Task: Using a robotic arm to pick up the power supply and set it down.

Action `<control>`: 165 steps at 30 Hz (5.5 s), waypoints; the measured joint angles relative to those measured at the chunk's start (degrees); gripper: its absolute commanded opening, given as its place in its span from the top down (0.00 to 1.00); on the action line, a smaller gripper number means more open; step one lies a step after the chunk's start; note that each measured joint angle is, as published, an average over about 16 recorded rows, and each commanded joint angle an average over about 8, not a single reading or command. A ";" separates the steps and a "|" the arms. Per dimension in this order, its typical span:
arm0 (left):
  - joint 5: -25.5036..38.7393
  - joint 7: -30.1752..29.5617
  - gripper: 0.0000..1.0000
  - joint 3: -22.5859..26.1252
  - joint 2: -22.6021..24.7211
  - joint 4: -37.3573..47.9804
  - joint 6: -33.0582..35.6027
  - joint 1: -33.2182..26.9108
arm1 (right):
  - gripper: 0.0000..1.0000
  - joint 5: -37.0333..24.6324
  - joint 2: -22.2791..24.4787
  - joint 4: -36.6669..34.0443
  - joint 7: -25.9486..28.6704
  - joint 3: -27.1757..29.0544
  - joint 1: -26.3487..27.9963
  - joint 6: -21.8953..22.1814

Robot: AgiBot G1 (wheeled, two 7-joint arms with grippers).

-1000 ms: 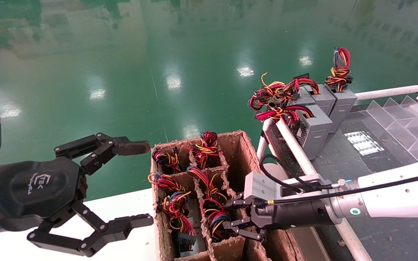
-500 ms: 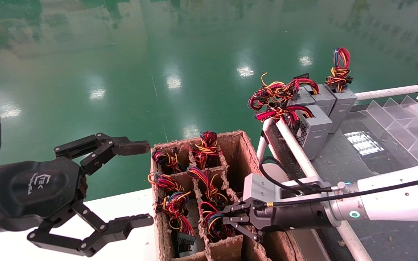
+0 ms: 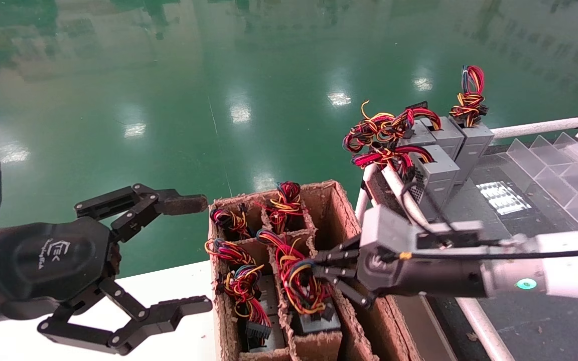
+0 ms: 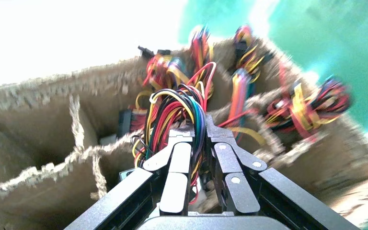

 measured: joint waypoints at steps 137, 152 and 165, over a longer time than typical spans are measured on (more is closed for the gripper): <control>-0.02 0.01 0.00 0.01 -0.02 0.02 -0.02 0.01 | 0.00 -4.69 4.92 -64.65 -23.79 7.71 35.90 13.91; -0.02 0.01 0.00 0.02 -0.02 0.02 -0.02 0.00 | 0.00 3.91 7.50 -48.86 -15.64 9.12 26.15 7.76; -0.02 0.01 0.00 0.02 -0.02 0.02 -0.02 0.00 | 0.00 11.77 9.88 -31.53 -10.25 10.44 14.99 2.87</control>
